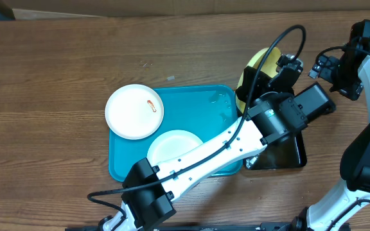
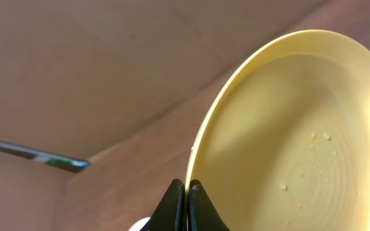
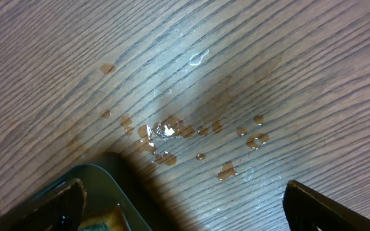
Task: Clean dirty plates on tray and stack at the side
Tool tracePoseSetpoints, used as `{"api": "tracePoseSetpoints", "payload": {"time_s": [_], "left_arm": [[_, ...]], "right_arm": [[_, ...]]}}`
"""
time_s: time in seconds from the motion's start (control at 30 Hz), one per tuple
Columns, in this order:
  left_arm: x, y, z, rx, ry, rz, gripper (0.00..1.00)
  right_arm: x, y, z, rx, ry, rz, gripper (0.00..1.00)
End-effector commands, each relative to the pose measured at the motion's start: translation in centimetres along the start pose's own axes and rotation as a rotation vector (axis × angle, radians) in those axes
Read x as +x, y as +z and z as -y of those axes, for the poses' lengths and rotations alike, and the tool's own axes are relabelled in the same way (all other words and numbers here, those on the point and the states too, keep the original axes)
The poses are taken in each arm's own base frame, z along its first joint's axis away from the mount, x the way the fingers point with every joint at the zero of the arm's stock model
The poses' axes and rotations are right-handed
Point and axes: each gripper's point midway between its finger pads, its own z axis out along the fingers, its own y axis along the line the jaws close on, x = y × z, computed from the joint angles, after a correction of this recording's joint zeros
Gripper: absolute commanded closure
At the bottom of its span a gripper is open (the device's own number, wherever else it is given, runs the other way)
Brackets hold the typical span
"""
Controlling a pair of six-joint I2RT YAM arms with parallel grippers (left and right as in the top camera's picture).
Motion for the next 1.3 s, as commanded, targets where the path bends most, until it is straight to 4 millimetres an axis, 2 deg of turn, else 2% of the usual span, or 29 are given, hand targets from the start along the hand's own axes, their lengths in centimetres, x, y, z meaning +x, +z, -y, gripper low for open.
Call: {"api": "tracePoseSetpoints", "payload": {"time_s": [0.0,0.13,0.2,0.23,0.27,0.33,0.37,0.47,0.53,0.67,0.8,0.97,1.0,1.03,1.13,1.27], "left_arm": [[-0.5,0.0,0.4,0.155,-0.111,-0.027,0.96],[0.9,2.1,2.5,0.398,-0.162,-0.140,0.96],[2.0,3.8,2.5,0.511,-0.233,-0.226,0.96],[2.9,5.2,2.0,0.582,-0.291,-0.292,0.96],[3.2,5.8,1.7,0.608,-0.308,-0.313,0.96],[5.1,8.9,-1.0,0.705,-0.418,-0.419,0.96],[5.6,9.8,-2.0,0.716,-0.449,-0.442,0.96],[8.5,13.6,-7.0,0.731,-0.593,-0.533,0.96],[11.1,16.0,-11.1,0.699,-0.692,-0.586,0.96],[17.8,19.8,-20.2,0.542,-0.873,-0.680,0.96],[25.2,21.1,-28.6,0.382,-1.047,-0.759,0.96],[32.9,20.9,-36.8,0.195,-1.215,-0.786,0.96],[34.1,20.8,-37.8,0.170,-1.235,-0.787,0.96],[37.0,20.5,-39.8,0.097,-1.269,-0.804,0.96],[40.6,20.2,-40.5,0.048,-1.302,-0.843,0.96],[44.2,20.6,-38.5,0.046,-1.315,-0.898,0.96]], "right_arm": [[-0.9,-0.9,-0.3,-0.015,0.005,0.032,0.00],[-0.9,-0.9,-0.3,-0.015,0.005,0.032,0.00],[-0.9,-0.9,-0.3,-0.015,0.005,0.032,0.00],[-0.9,-0.9,-0.3,-0.015,0.005,0.032,0.00],[-0.9,-0.9,-0.3,-0.014,0.005,0.032,0.00],[-0.9,-0.9,-0.3,-0.015,0.005,0.032,0.00],[-0.9,-0.9,-0.3,-0.015,0.005,0.032,0.00],[-0.9,-0.9,-0.3,-0.015,0.005,0.032,0.00],[-0.9,-0.9,-0.3,-0.015,0.005,0.032,0.00],[-0.9,-0.9,-0.3,-0.015,0.005,0.032,0.00],[-0.9,-0.9,-0.3,-0.015,0.005,0.032,0.00],[-0.9,-0.9,-0.3,-0.015,0.005,0.032,0.00],[-0.9,-0.9,-0.3,-0.015,0.005,0.032,0.00],[-0.9,-0.9,-0.3,-0.015,0.005,0.032,0.00],[-0.9,-0.9,-0.3,-0.015,0.005,0.032,0.00],[-0.9,-0.9,-0.3,-0.015,0.005,0.032,0.00]]}}
